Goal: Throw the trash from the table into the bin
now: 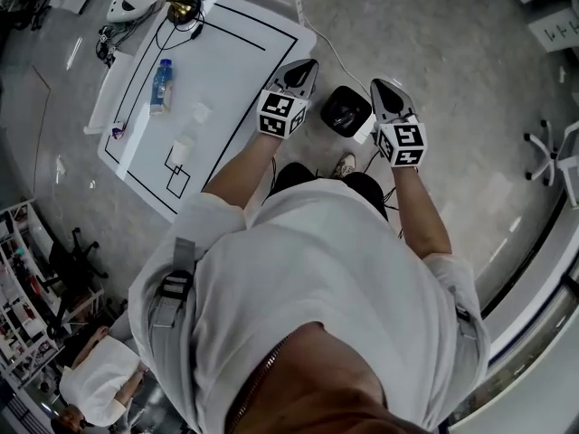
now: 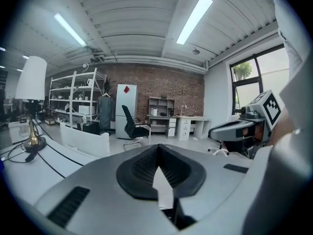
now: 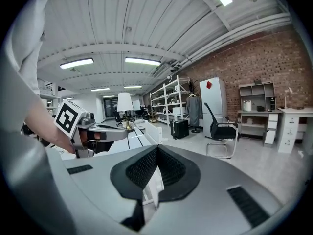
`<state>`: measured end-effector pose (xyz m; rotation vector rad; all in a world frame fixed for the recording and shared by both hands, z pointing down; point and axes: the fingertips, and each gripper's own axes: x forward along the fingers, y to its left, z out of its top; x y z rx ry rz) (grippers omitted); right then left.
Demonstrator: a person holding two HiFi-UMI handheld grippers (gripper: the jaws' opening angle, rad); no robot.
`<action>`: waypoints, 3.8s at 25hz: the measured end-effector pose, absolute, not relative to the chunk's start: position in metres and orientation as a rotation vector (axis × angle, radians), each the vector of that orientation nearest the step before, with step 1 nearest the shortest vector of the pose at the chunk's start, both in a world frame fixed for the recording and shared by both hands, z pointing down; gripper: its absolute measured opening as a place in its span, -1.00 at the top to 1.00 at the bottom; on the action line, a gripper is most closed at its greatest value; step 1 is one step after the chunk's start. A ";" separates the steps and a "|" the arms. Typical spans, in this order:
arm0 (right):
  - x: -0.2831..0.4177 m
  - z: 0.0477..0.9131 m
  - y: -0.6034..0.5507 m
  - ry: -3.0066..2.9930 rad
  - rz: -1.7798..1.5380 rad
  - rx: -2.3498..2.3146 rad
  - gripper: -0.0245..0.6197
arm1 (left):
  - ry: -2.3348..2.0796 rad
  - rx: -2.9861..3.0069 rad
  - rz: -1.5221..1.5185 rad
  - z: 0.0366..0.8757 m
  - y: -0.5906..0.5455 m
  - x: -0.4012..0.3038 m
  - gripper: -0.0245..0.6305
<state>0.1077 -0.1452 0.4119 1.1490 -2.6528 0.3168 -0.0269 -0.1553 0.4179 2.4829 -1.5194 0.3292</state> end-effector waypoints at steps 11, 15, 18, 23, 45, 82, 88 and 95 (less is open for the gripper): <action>0.076 0.394 -0.149 -2.732 0.253 1.006 0.95 | -1.673 2.435 0.251 0.391 -0.149 -0.058 0.90; 0.048 0.389 -0.150 -2.781 0.231 0.878 0.95 | -1.819 2.342 0.230 0.381 -0.139 -0.091 0.90; 0.018 0.383 -0.148 -2.834 0.204 0.723 0.95 | -1.978 2.222 0.208 0.371 -0.122 -0.127 0.90; -0.042 0.377 -0.133 -2.896 0.173 0.483 0.95 | -2.214 2.003 0.180 0.359 -0.077 -0.196 0.90; -0.370 0.347 0.016 -2.934 -0.048 -0.230 0.95 | -2.682 1.312 0.112 0.354 0.154 -0.517 0.90; -0.725 0.493 0.133 -2.467 -0.104 -0.540 -0.01 | -2.588 1.028 0.096 0.451 0.232 -0.701 0.90; -0.736 0.520 0.128 -2.396 -0.156 -0.496 -0.03 | -2.591 1.004 0.099 0.452 0.245 -0.698 0.90; -0.732 0.527 0.125 -2.393 -0.180 -0.442 0.18 | -2.595 0.976 0.102 0.456 0.259 -0.694 0.90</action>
